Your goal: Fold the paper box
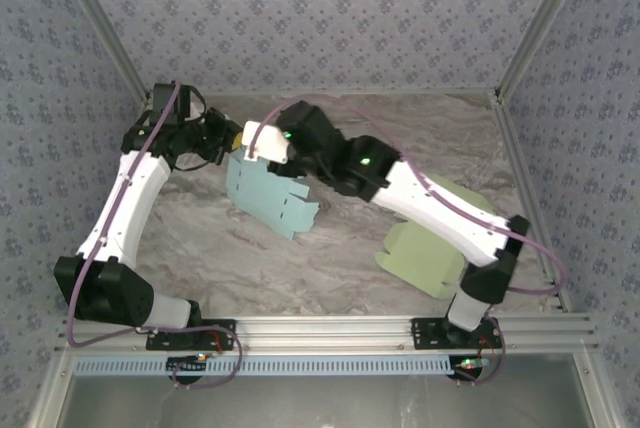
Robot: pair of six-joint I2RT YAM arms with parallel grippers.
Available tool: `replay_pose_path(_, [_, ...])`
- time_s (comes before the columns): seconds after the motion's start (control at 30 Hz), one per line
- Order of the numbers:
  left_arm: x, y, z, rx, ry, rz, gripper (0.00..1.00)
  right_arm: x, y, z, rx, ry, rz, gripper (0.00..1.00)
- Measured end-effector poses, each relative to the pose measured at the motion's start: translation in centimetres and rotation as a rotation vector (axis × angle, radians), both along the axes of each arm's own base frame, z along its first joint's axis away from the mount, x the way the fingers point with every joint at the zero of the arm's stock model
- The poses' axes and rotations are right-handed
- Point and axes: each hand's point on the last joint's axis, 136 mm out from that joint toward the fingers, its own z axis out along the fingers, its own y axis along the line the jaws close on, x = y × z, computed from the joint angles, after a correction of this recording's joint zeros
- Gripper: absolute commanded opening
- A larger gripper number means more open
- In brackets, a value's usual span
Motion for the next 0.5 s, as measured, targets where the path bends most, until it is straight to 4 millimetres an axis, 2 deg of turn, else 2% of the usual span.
replay_pose_path(0.07, [0.2, 0.0, 0.2, -0.004, -0.008, 0.002, 0.0, -0.3, -2.1, 2.5, 0.121, 0.033, -0.027, 1.0])
replay_pose_path(0.17, [0.3, -0.1, 0.4, -0.008, -0.016, 0.005, 0.0, 0.4, -6.6, 5.0, 0.341, 0.134, -0.092, 1.0])
replay_pose_path(0.23, [0.5, -0.1, 0.6, -0.012, -0.025, 0.006, 0.0, 1.9, -10.2, 4.8, 0.493, 0.235, -0.191, 1.0])
replay_pose_path(0.27, [0.6, -0.2, 0.7, -0.015, -0.031, 0.007, 0.0, 2.8, -12.0, 4.0, 0.575, 0.3, -0.26, 1.0])
replay_pose_path(0.33, [0.8, -0.2, 1.1, -0.021, -0.042, 0.01, 0.0, 4.4, -14.9, 1.1, 0.714, 0.454, -0.41, 1.0])
replay_pose_path(0.43, [1.1, -0.6, 2.1, -0.028, -0.072, 0.004, 0.0, 6.1, -16.9, -5.6, 0.888, 0.743, -0.615, 1.0])
replay_pose_path(0.5, [1.7, -1.1, 3.3, -0.039, -0.106, -0.003, 0.0, 6.5, -17.8, -10.8, 1.007, 0.957, -0.776, 0.99])
